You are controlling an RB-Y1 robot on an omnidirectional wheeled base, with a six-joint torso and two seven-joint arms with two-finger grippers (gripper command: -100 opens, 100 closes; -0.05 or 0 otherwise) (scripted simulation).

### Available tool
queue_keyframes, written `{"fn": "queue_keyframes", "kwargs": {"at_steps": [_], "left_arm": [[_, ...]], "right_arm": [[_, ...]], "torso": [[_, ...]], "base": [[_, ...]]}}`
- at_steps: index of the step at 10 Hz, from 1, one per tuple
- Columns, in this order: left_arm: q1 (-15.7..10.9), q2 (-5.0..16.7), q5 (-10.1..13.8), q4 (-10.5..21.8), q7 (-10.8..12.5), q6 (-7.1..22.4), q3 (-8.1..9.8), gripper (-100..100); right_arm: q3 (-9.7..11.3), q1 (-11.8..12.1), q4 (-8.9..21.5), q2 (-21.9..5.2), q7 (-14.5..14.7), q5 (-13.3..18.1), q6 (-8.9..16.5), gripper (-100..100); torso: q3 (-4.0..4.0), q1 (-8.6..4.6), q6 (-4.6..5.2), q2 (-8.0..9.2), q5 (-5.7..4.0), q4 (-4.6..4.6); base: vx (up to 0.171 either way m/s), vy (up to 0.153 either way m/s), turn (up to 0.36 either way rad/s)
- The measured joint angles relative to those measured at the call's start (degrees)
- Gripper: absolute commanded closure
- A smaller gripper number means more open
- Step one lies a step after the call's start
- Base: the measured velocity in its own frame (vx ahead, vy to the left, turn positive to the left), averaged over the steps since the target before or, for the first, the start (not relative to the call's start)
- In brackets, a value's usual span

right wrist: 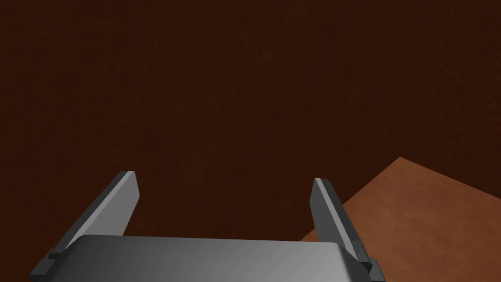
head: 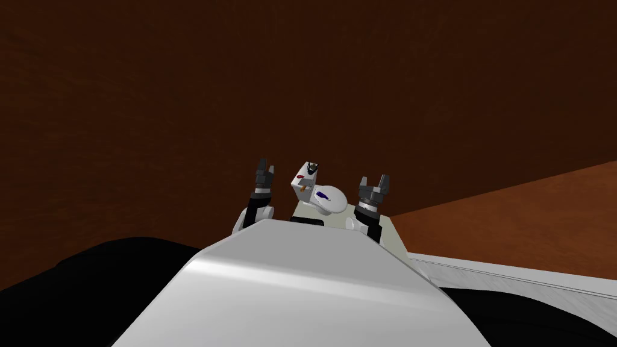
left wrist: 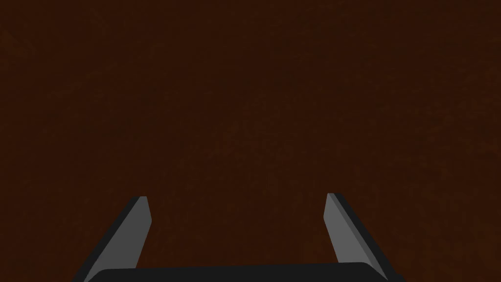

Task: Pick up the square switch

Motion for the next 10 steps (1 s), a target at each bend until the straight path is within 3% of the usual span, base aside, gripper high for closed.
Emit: {"fn": "queue_keyframes", "kwargs": {"at_steps": [3,5,8,10], "left_arm": [[1.6,3.4,0.4,0.9,0.6,1.8,0.27,-100],[2.9,5.8,1.2,1.7,1.8,4.9,1.46,-100],[4.9,7.4,1.9,3.2,2.9,8.8,2.31,-100],[8.2,8.0,2.4,4.0,3.8,10.4,2.61,-100]], "right_arm": [[0.0,0.0,0.0,0.0,0.0,0.0,0.0,0],[0.0,0.0,0.0,0.0,0.0,0.0,0.0,0],[0.0,0.0,0.0,0.0,0.0,0.0,0.0,0],[0.0,0.0,0.0,0.0,0.0,0.0,0.0,0]], "torso": [[0.11,-0.16,-0.01,0.2,-0.03,0.04],[0.2,-0.26,-0.02,0.35,-0.05,0.07],[0.21,-0.17,0.0,0.35,-0.04,0.08],[0.19,-0.19,-0.02,0.33,-0.04,0.07]], "base": [[-0.058,-0.051,0.078],[-0.097,-0.071,0.113],[-0.087,-0.048,0.072],[-0.083,-0.053,0.108]]}}
